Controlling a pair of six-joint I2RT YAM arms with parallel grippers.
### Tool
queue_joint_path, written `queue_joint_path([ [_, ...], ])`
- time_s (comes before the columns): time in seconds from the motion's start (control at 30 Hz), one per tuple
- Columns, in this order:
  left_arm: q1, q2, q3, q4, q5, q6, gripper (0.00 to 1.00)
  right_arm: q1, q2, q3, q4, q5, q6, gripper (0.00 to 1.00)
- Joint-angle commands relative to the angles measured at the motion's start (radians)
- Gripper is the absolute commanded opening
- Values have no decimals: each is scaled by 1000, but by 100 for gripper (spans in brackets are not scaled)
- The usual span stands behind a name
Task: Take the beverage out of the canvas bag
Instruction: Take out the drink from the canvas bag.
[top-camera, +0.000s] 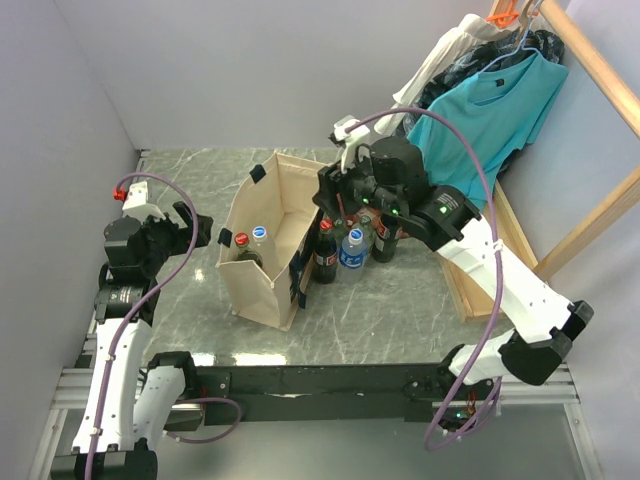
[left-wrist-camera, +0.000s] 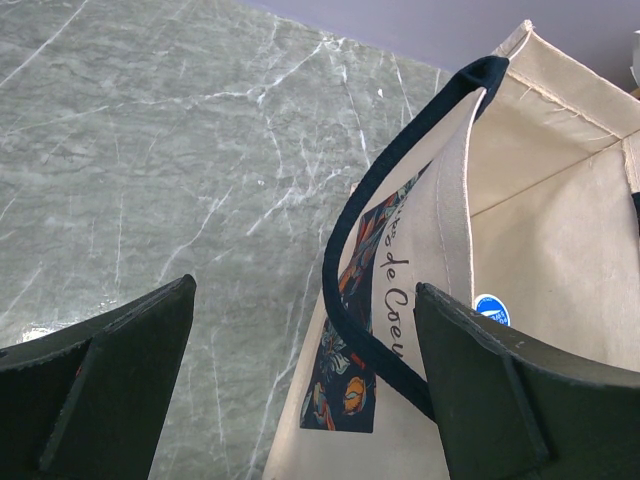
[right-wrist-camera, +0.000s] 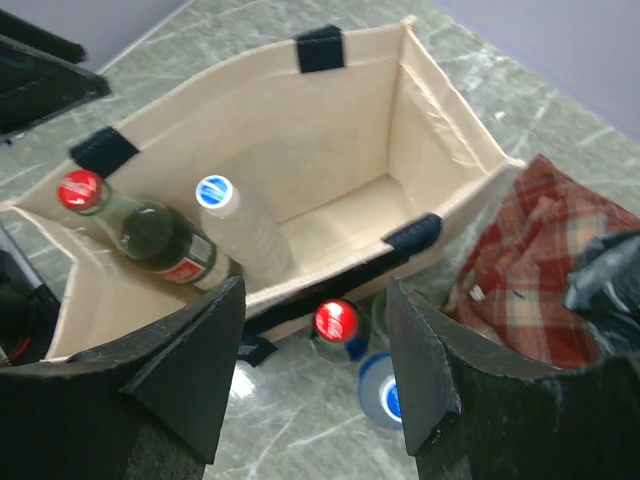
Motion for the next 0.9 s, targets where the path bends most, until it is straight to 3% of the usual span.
queue_joint_path([
  [0.0,5,-6,6,12,4,10,96,55,22,94,30,12,13,65],
  [0.5,5,-12,6,14,13,12,96,248,214,251,20,15,37,66],
  [0.87,5,-43,-11,67,166,15,96,317,290,263,36,30,52,65],
])
